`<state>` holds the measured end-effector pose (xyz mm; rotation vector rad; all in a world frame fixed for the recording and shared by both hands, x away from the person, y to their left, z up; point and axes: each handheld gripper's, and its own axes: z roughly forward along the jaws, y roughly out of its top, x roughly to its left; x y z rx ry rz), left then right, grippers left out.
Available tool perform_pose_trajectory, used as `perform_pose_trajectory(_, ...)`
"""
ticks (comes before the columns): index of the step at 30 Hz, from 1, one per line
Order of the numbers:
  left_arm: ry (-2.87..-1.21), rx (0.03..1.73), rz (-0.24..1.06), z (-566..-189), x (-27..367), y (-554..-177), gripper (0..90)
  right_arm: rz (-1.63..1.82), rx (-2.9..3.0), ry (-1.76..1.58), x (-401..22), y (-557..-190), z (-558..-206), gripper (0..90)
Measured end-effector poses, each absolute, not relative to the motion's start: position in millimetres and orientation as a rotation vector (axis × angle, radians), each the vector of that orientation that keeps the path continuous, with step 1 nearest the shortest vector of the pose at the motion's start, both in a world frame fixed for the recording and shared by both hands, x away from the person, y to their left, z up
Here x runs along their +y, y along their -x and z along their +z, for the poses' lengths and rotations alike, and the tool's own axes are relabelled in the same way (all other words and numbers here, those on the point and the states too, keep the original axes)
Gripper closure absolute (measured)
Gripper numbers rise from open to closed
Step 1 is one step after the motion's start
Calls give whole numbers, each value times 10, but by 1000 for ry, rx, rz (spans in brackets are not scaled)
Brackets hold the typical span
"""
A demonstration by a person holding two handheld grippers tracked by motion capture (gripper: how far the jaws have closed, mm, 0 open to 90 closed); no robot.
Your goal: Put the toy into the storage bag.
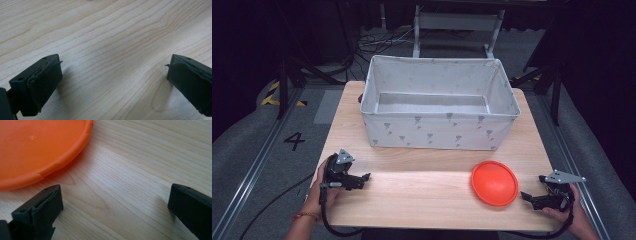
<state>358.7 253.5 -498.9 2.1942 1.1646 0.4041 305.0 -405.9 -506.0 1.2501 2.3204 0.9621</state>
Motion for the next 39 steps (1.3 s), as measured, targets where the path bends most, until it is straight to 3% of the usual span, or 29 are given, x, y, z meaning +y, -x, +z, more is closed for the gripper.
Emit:
perform_pose_trajectory(15,-2202,1137,388,-4990,2590,-3515,2,942,2331,-1254,-4060,-3066,-5044,12)
perform_pose_trajectory(17,-2205,1127,386,-4991,2597,-3517,1,940,2349,-1241,-4047,-3059,-5015,109)
perform_pose_trajectory(18,-2207,1120,389,-4991,2602,-3520,1,957,2357,-1224,-4044,-3053,-4992,227)
perform_pose_trajectory(19,-2209,1117,388,-4991,2605,-3520,1,979,2365,-1214,-4038,-3045,-4967,258)
perform_pose_trajectory(21,-2212,1112,381,-4990,2612,-3518,1,998,2354,-1212,-4023,-3042,-4926,142)
perform_pose_trajectory(23,-2210,1116,379,-4991,2611,-3513,1,1019,2365,-1193,-3995,-3032,-4869,213)
perform_pose_trajectory(25,-2214,1112,379,-4989,2616,-3513,1,1024,2369,-1173,-3965,-3025,-4824,166)
perform_pose_trajectory(39,-2213,1112,378,-4990,2615,-3513,1,1037,2525,-1030,-3448,-3309,-4588,174)
